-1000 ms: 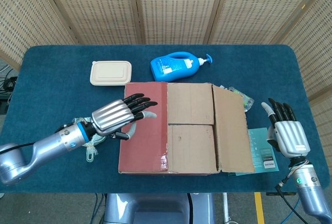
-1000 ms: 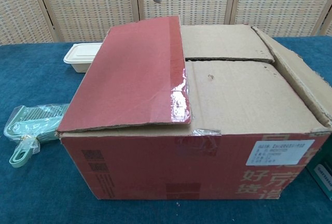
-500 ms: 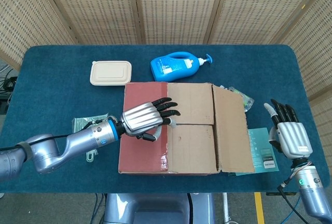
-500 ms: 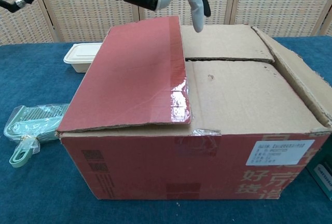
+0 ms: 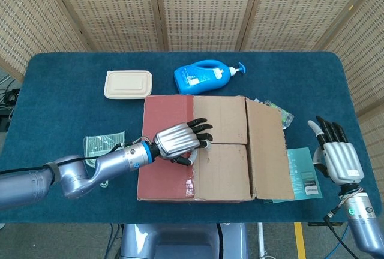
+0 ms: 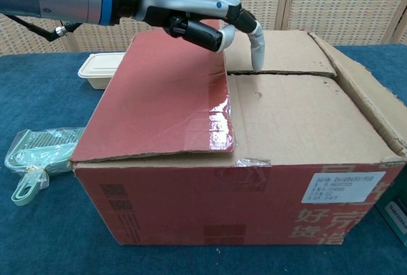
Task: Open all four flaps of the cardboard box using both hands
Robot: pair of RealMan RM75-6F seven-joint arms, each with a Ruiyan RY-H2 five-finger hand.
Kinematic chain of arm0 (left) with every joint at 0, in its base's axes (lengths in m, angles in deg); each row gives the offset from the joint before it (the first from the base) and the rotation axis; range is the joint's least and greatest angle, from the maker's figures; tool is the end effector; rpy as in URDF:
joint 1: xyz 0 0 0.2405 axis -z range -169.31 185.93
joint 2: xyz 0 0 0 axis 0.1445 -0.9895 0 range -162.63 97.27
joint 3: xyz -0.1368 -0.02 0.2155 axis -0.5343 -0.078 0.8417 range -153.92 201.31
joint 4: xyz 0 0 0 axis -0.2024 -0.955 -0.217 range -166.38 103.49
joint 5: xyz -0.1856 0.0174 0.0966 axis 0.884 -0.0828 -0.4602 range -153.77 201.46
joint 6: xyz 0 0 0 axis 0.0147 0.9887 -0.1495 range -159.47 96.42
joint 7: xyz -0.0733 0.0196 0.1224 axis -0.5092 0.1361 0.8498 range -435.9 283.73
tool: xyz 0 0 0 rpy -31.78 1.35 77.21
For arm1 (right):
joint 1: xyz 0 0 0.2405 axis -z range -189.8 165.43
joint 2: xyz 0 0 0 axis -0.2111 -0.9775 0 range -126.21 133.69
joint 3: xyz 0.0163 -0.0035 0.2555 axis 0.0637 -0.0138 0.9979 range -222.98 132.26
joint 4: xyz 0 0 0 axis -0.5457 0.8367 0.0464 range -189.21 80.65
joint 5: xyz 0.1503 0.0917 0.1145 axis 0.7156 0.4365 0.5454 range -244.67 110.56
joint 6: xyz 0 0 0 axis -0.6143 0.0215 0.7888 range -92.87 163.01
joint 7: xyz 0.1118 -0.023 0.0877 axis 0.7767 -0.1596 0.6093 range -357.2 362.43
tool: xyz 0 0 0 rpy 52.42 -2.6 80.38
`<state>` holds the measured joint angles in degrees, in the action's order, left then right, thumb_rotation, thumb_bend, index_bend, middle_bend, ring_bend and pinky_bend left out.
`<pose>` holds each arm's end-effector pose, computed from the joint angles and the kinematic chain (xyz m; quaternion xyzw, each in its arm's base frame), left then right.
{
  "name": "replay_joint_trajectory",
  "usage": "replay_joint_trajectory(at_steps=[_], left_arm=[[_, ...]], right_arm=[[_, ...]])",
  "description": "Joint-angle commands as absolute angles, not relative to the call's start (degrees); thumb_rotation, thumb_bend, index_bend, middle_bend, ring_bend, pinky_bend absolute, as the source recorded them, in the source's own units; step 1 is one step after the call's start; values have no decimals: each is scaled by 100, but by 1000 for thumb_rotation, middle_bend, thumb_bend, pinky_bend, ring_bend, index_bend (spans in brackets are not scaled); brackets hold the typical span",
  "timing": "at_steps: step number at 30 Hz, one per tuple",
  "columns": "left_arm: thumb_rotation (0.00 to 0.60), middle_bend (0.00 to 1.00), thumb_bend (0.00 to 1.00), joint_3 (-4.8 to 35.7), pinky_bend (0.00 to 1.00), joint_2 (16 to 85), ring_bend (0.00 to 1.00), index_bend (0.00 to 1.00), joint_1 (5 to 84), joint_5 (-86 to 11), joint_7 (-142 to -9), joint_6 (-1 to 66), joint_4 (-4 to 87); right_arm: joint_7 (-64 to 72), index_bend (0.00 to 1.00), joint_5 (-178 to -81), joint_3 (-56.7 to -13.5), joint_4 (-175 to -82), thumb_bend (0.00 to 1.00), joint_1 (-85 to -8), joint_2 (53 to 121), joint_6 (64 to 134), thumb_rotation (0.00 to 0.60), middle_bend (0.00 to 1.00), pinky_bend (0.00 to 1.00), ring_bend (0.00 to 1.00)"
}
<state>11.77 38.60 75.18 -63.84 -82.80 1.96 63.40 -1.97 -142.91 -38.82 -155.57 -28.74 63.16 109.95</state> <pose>0.0094 0.3489 0.0253 -0.8939 -0.2018 -0.3641 0.1664 -0.2660 -0.2483 0.1629 0.6140 -0.4006 0.3895 0.5575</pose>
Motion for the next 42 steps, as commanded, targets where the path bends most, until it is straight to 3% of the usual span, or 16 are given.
replay_joint_trajectory(at_steps=[1,18,28,42], left_arm=[[121,253,889,1215,0,3896,84,374,7528,-6319,-8180,236,6316],[119,374,888,1370,0,3782,178,495,7519,-6160,-7921,320,6352],[120,394,886,1357,0,3630,198,517,7446,-6124,-7915,535,6427],[118,405,879,1273,0,2869,209,532,7102,-6206,-8177,1097,6747]], right_arm=[[-172,0,-14295,-3874,-15547,904,-2858,6311,10996,600,0,0,0],[-75,0,-14313,-3832,-15519,904,-2815,6329,10964,600,0,0,0],[-49,0,-14335,-3803,-15502,904,-2809,6339,10949,600,0,0,0],[-32,0,-14348,-3754,-15527,903,-2826,6324,10917,600,0,0,0]])
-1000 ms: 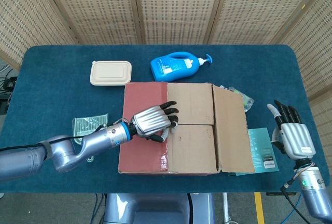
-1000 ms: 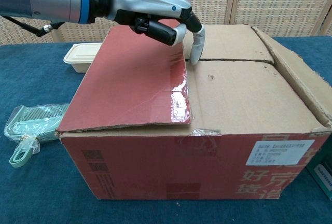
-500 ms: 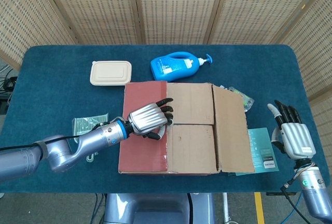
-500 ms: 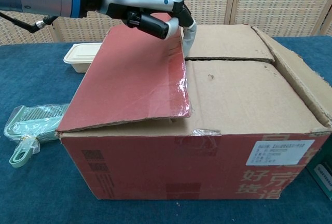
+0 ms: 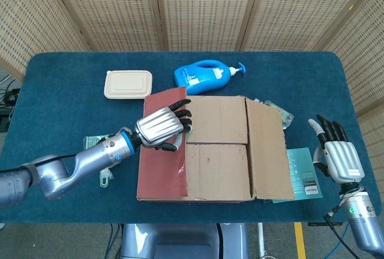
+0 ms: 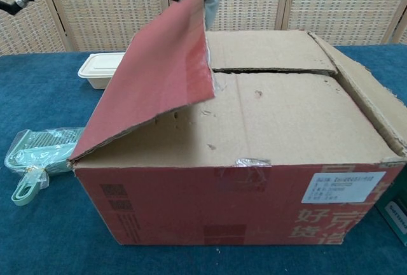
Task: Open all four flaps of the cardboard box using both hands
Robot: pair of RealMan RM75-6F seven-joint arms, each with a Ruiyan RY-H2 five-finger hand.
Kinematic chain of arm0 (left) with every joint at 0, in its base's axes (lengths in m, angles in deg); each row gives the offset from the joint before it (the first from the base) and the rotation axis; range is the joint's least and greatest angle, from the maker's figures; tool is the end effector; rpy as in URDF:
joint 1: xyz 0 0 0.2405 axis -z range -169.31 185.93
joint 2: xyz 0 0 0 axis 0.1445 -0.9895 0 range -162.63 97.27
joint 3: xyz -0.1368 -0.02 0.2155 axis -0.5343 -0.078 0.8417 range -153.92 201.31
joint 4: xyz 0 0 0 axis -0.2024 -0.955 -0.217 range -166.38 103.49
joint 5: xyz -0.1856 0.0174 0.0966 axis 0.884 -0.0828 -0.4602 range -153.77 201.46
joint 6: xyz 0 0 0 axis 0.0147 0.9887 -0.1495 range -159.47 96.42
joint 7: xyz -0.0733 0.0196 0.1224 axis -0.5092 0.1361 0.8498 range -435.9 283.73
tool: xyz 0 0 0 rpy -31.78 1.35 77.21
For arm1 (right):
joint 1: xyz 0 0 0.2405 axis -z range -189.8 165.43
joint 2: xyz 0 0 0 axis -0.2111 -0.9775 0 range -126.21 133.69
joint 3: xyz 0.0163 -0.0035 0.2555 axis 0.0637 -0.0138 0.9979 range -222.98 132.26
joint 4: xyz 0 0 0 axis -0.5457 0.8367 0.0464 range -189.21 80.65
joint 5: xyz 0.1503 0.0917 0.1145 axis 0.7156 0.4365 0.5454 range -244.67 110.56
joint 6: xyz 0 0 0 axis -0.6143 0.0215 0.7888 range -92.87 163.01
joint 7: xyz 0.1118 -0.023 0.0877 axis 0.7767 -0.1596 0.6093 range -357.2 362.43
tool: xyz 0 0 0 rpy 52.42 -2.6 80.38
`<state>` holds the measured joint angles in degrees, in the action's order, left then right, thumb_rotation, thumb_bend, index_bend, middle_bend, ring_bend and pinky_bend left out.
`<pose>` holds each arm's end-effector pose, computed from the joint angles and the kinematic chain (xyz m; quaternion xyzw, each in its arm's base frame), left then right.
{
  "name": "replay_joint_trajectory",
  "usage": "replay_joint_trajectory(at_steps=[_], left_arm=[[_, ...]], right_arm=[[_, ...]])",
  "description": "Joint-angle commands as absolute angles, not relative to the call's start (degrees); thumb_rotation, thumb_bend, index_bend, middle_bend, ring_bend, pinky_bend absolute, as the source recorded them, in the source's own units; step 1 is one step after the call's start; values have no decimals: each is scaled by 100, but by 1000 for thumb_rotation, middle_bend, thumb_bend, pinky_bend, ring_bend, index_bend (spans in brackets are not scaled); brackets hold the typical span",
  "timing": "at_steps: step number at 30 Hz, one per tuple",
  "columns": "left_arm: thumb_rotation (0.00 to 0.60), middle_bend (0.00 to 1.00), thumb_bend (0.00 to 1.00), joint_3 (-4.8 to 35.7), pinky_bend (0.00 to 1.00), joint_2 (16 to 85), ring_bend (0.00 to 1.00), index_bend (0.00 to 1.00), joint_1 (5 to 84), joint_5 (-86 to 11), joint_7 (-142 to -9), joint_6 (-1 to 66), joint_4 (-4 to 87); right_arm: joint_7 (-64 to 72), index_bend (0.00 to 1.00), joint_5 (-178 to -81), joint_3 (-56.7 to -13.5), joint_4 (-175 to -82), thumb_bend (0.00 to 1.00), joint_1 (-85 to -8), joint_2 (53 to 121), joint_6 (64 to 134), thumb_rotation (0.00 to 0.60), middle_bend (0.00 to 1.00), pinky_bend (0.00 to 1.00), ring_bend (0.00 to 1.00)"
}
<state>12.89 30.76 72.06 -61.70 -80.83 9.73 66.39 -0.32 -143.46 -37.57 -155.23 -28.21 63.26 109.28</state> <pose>-0.0083 0.3613 0.0769 -0.8659 -0.1923 -0.4002 0.2306 -0.2655 -0.2504 0.1641 0.6082 -0.4059 0.4001 0.5525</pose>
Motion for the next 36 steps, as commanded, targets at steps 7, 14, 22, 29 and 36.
replay_joint_trajectory(at_steps=[7,14,22,29,36], left_arm=[[119,411,874,1302,0,2440,218,540,6896,-6347,-8290,1330,6994],[118,415,872,1377,0,2045,224,540,6644,-6455,-8327,1540,7177],[117,418,862,1441,0,1679,226,540,6294,-6548,-8483,1886,7238],[118,420,859,1506,0,1428,227,540,6027,-6590,-8638,2073,7181],[118,428,856,1571,0,1258,237,550,5843,-6616,-8713,2157,7114]], right_arm=[[-38,0,-14364,-3731,-15571,903,-2857,6319,10874,600,0,0,0],[-56,0,-14401,-3734,-15580,903,-2889,6362,10831,600,0,0,0],[-109,0,-14404,-3713,-15615,904,-2927,6363,10795,600,0,0,0],[-205,0,-14383,-3698,-15676,901,-2970,6356,10747,600,0,0,0],[-264,0,-14361,-3690,-15723,898,-2996,6358,10719,600,0,0,0]])
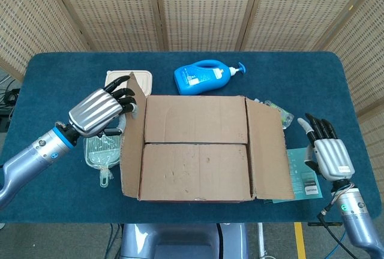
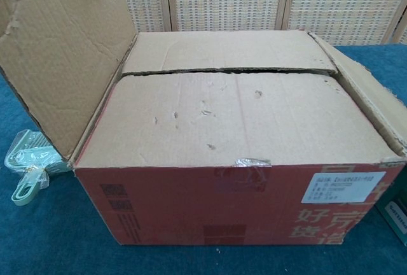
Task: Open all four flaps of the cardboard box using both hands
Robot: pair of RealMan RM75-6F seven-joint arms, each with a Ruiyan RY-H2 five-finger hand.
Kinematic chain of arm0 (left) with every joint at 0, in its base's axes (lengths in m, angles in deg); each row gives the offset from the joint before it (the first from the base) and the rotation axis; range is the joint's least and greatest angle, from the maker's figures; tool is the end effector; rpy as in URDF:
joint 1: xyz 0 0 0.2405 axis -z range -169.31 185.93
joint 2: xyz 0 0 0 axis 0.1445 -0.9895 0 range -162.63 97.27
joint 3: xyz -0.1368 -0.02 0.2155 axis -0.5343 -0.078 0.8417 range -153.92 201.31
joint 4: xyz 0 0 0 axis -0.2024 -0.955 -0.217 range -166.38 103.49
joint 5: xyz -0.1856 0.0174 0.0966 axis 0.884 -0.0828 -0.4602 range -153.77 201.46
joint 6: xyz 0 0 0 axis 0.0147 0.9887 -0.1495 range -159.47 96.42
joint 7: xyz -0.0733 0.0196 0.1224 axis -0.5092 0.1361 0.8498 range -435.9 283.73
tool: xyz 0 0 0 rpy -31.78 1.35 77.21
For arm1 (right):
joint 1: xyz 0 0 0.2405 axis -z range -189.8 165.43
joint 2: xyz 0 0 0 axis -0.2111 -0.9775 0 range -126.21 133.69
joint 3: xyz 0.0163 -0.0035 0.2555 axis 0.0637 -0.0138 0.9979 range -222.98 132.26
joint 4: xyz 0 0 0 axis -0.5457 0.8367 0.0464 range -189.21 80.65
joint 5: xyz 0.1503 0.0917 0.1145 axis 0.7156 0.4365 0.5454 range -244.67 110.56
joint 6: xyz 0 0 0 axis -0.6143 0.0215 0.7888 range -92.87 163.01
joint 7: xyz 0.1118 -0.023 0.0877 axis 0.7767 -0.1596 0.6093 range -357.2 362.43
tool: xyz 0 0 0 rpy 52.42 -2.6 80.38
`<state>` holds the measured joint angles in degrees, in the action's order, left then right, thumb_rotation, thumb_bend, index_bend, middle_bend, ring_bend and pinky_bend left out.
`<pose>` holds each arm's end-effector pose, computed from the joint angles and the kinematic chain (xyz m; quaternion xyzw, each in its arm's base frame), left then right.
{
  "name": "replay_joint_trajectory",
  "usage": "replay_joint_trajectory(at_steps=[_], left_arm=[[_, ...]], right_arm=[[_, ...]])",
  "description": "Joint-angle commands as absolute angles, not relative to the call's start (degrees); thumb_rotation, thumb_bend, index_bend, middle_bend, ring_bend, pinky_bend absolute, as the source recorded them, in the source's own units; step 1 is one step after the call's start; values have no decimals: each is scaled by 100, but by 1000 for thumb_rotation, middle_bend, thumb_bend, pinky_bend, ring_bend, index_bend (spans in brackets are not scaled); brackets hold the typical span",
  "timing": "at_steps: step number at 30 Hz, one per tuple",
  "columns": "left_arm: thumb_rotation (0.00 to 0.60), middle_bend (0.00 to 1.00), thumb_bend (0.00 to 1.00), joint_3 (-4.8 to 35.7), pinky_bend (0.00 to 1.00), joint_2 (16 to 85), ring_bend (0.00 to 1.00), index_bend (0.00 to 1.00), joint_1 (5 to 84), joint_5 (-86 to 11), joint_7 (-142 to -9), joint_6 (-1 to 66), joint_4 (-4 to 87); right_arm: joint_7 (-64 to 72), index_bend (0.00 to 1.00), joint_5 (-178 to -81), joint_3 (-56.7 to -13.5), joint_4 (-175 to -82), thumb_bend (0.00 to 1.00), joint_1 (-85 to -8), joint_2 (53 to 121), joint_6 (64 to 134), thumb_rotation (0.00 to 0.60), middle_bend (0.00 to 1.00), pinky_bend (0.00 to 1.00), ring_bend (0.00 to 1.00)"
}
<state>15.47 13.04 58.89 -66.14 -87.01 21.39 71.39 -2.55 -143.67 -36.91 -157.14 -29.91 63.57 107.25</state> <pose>-0.0863 0.3493 0.1800 -0.8167 -0.2170 -0.4135 0.3390 -0.2496 -0.2574 0.1553 0.6262 -0.4010 0.4016 0.5346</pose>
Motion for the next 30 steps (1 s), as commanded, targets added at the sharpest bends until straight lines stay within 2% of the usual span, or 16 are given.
replay_joint_trajectory(at_steps=[1,7,10,19,22,26,30], left_arm=[[118,430,856,1583,0,1229,238,553,5810,-6614,-8721,2170,7102],[117,433,851,1652,0,1071,242,563,5611,-6536,-8759,2225,7024],[118,433,818,1671,0,1041,242,564,5534,-6473,-8740,2230,6987],[110,419,568,1677,0,1133,241,563,5338,-6290,-8561,2341,7005],[108,344,506,1649,0,1319,211,490,5250,-6180,-8345,2467,7035],[108,214,434,1627,0,1579,99,333,5220,-6055,-8037,2475,7079],[109,108,407,1576,0,1867,9,231,5258,-5884,-7760,2405,7130]], right_arm=[[-274,0,-14357,-3689,-15730,900,-2999,6358,10715,600,0,0,0],[-338,0,-14335,-3687,-15772,904,-3016,6365,10698,600,0,0,0],[-367,0,-14317,-3684,-15778,895,-3021,6382,10699,600,0,0,0],[-422,0,-14322,-3659,-15701,833,-2996,6511,10837,600,0,0,0],[-479,0,-14343,-3654,-15617,825,-2960,6615,10964,600,0,0,0],[-499,0,-14385,-3644,-15506,825,-2901,6752,11143,600,0,0,0],[-537,0,-14418,-3656,-15380,824,-2840,6887,11285,600,0,0,0]])
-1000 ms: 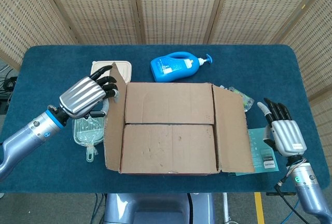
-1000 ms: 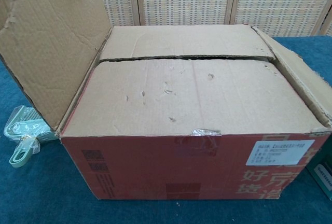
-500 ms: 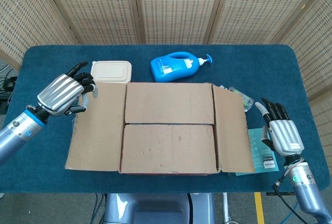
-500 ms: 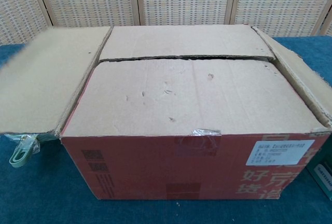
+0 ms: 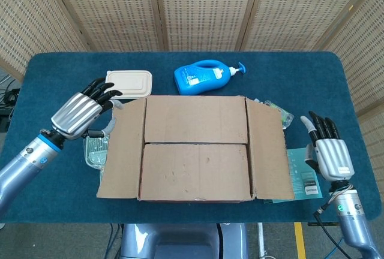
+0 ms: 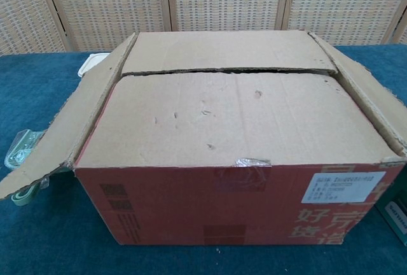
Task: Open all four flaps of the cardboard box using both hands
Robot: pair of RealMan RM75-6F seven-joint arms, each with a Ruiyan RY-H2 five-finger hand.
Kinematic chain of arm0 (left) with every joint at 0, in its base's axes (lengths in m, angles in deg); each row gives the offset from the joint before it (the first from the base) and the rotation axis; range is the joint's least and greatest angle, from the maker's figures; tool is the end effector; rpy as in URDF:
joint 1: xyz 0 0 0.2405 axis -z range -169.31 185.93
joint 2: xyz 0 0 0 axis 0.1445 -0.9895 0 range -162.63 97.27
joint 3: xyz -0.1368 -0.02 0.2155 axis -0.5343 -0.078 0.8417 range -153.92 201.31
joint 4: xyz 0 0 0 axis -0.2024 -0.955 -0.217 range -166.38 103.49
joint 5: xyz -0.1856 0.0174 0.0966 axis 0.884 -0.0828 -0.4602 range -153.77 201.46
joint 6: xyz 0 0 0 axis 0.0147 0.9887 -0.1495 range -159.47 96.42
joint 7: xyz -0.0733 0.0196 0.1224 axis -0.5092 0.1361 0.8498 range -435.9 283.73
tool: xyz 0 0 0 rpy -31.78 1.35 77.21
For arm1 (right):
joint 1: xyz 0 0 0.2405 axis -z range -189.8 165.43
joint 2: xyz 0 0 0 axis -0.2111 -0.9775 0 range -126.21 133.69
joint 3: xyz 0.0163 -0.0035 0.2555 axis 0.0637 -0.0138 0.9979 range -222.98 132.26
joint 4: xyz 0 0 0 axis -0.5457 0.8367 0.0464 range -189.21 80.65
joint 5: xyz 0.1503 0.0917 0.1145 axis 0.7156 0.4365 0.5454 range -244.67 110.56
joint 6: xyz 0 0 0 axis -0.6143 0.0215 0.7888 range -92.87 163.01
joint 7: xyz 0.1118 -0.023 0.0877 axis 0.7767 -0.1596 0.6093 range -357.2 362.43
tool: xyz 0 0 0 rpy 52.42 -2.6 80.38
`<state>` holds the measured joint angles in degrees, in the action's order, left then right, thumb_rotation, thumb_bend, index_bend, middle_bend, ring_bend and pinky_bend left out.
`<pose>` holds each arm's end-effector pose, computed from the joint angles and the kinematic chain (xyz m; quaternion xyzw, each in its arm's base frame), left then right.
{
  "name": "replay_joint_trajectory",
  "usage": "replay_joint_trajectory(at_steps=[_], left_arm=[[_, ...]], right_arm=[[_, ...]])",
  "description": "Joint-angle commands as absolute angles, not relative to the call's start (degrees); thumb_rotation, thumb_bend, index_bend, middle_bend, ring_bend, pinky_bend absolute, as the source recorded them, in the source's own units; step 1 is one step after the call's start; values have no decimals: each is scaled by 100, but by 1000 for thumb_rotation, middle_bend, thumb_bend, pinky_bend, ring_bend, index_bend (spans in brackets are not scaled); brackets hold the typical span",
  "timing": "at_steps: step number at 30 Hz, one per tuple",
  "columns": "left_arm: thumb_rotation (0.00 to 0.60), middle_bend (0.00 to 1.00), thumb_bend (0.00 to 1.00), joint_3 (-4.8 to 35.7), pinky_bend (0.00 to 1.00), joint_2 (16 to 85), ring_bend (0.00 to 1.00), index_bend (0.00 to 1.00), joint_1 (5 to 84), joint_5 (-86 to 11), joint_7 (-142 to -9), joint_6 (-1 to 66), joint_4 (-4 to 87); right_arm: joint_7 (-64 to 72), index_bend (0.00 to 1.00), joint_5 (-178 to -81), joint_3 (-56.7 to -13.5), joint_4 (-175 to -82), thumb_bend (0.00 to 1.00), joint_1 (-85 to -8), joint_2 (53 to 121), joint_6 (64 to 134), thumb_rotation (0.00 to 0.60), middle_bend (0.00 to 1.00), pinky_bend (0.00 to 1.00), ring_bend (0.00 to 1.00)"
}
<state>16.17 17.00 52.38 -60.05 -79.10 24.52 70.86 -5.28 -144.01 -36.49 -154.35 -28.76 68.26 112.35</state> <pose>-0.1299 0.3419 0.1695 -0.7855 -0.2565 -0.4015 0.3950 -0.2533 -0.2555 0.1477 0.6047 -0.3793 0.4191 0.5612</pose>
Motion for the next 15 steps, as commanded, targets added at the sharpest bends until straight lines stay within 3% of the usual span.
replay_joint_trajectory(at_steps=[1,9,10,15], left_arm=[[107,92,404,1559,0,1935,3,216,5278,-5844,-7700,2383,7140],[104,0,382,1306,0,2783,0,80,5602,-5409,-7114,2217,7052],[131,0,382,1279,0,2885,0,62,5666,-5324,-6999,2159,7029],[416,0,385,1220,0,3174,0,0,5884,-5059,-6622,1946,6987]], right_arm=[[-522,0,-14417,-3657,-15365,825,-2829,6905,11298,600,0,0,0],[-425,0,-14422,-3662,-15274,826,-2774,6988,11344,600,0,0,0],[-417,0,-14425,-3660,-15270,826,-2771,6988,11344,600,0,0,0],[-377,0,-14433,-3655,-15251,819,-2759,6973,11333,600,0,0,0]])
